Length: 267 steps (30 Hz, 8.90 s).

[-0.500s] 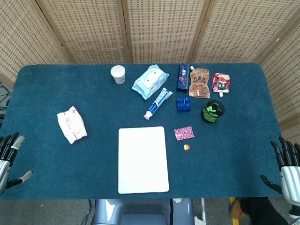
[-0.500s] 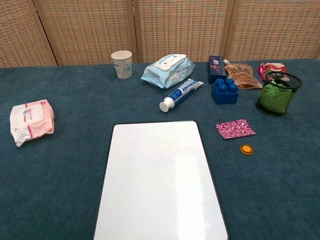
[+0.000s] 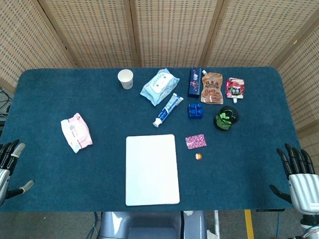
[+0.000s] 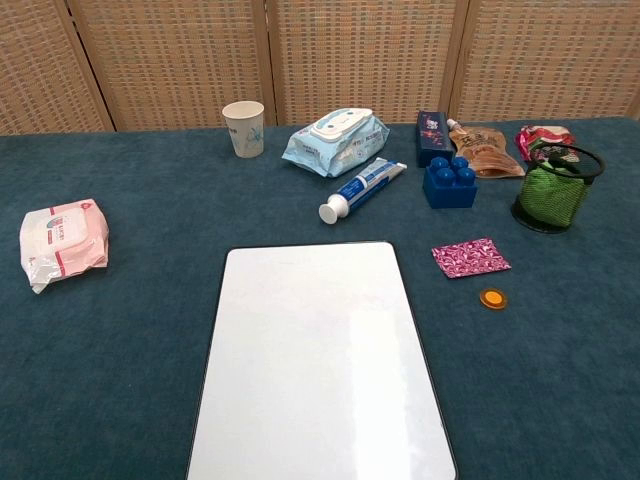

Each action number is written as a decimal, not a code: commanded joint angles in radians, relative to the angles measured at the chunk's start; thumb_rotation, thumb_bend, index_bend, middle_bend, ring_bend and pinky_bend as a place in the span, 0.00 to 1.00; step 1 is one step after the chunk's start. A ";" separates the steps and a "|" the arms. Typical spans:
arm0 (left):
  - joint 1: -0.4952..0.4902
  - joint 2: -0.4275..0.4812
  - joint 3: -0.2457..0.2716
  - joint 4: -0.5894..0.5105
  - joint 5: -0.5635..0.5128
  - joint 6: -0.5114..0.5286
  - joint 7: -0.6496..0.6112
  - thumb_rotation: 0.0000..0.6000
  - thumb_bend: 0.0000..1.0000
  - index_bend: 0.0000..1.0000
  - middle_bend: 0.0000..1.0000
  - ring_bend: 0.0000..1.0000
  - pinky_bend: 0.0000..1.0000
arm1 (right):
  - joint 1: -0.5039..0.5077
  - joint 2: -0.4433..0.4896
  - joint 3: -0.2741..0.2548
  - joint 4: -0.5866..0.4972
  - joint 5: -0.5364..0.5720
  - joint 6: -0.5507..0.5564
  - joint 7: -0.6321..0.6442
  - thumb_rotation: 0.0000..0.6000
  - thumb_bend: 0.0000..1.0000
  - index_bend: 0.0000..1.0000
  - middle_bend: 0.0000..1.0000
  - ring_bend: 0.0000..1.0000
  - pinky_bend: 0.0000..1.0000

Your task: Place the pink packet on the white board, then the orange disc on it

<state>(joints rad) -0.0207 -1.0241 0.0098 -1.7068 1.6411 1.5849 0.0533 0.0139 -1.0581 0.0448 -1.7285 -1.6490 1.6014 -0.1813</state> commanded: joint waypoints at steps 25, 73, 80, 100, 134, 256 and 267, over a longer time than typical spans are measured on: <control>-0.060 -0.008 -0.060 -0.008 -0.176 -0.132 0.028 1.00 0.00 0.00 0.00 0.00 0.00 | 0.732 -0.318 0.215 0.172 0.385 -0.841 -0.409 1.00 0.05 0.25 0.00 0.00 0.00; -0.101 -0.006 -0.064 -0.002 -0.246 -0.207 0.032 1.00 0.00 0.00 0.00 0.00 0.00 | 0.878 -0.544 0.052 0.557 0.648 -0.886 -0.521 1.00 0.07 0.27 0.00 0.00 0.00; -0.102 -0.007 -0.063 -0.002 -0.247 -0.207 0.033 1.00 0.00 0.00 0.00 0.00 0.00 | 0.882 -0.553 0.044 0.567 0.652 -0.888 -0.503 1.00 0.19 0.45 0.00 0.00 0.00; -0.101 -0.006 -0.057 -0.004 -0.239 -0.200 0.032 1.00 0.00 0.00 0.00 0.00 0.00 | 0.862 -0.549 0.025 0.574 0.535 -0.861 -0.358 1.00 0.26 0.55 0.00 0.00 0.00; -0.090 0.015 -0.041 -0.007 -0.193 -0.175 -0.019 1.00 0.00 0.00 0.00 0.00 0.00 | 0.930 -0.462 0.094 0.083 0.684 -0.720 -0.579 1.00 0.26 0.55 0.00 0.00 0.00; -0.102 0.016 -0.035 -0.009 -0.202 -0.204 -0.016 1.00 0.00 0.00 0.00 0.00 0.00 | 0.963 -0.616 0.140 0.172 0.949 -0.695 -0.568 1.00 0.39 0.58 0.00 0.00 0.00; -0.112 0.021 -0.033 -0.002 -0.204 -0.225 -0.036 1.00 0.00 0.00 0.00 0.00 0.00 | 1.026 -0.712 0.131 0.245 1.033 -0.677 -0.624 1.00 0.39 0.58 0.00 0.00 0.00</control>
<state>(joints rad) -0.1321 -1.0033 -0.0233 -1.7090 1.4369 1.3595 0.0171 1.0374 -1.7667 0.1760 -1.4867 -0.6183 0.9229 -0.8036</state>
